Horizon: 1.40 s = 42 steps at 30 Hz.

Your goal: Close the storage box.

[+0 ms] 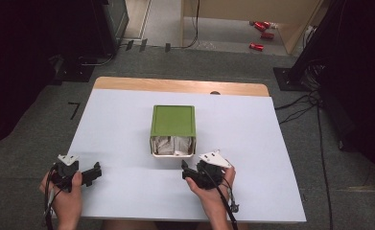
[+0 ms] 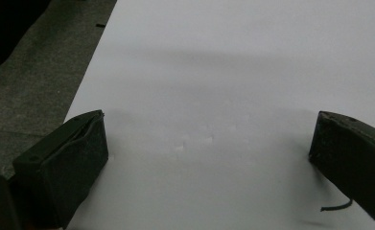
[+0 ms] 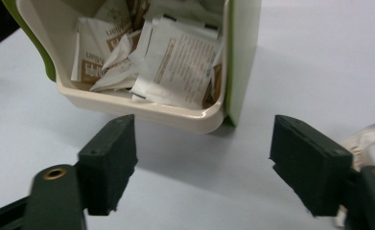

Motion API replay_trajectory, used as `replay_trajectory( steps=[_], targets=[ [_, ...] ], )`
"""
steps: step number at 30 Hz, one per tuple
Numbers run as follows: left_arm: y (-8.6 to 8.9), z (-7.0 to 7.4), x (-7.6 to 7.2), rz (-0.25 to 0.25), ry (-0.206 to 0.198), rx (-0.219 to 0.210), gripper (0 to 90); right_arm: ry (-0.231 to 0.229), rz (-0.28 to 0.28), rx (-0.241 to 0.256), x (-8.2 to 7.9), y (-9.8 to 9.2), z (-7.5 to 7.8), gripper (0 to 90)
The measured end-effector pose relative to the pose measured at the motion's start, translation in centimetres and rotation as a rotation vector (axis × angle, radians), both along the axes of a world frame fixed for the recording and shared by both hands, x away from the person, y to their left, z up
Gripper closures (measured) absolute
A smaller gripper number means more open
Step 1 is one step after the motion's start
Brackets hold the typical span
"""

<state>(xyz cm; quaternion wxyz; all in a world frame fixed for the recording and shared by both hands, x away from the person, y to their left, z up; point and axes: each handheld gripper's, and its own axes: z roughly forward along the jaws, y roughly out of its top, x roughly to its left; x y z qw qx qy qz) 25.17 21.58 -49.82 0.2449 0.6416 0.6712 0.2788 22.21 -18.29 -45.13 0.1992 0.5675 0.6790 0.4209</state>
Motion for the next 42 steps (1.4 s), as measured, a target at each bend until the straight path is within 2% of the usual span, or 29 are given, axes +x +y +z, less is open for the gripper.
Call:
replay_trajectory(
  steps=[2,3,6,10,14,15,19,21,31,37,42],
  targets=[
    [0.0,0.0,0.0,0.000,0.001,0.000,0.0,-0.006,0.005,0.003,-0.1,-0.2,0.2,21.7],
    [0.0,0.0,0.0,-0.001,0.001,0.001,0.0,-0.014,0.006,0.009,-0.2,-1.0,0.7,16.1],
    [0.0,0.0,0.0,0.000,0.000,0.000,0.0,-0.013,0.006,0.016,-0.2,-1.7,1.0,12.9],
    [0.0,0.0,0.0,-0.001,0.001,0.001,0.0,-0.013,0.004,0.011,-0.5,-3.8,1.8,3.2],
    [0.0,0.0,0.0,0.000,0.000,0.000,0.0,-0.021,0.005,0.009,-0.7,-5.1,2.1,0.1],
    [0.0,0.0,0.0,-0.001,0.000,0.001,0.0,-0.027,0.000,0.004,-0.8,-5.9,2.3,0.0],
    [0.0,0.0,0.0,-0.001,0.000,0.001,0.0,-0.033,-0.015,-0.009,-0.9,-7.1,2.4,0.0],
    [0.0,0.0,0.0,0.000,0.000,0.001,0.0,-0.035,-0.037,-0.018,-1.1,-8.4,2.6,0.0],
    [0.0,0.0,0.0,0.000,-0.001,0.001,0.0,-0.033,-0.103,-0.053,-1.5,-12.4,2.6,0.0],
    [0.0,0.0,0.0,0.000,-0.001,0.001,0.0,-0.031,-0.147,-0.078,-2.2,-14.6,2.1,0.0],
    [0.0,0.0,0.0,0.000,-0.001,0.001,0.0,-0.021,-0.163,-0.104,-2.5,-15.9,1.5,0.0]
  ],
)
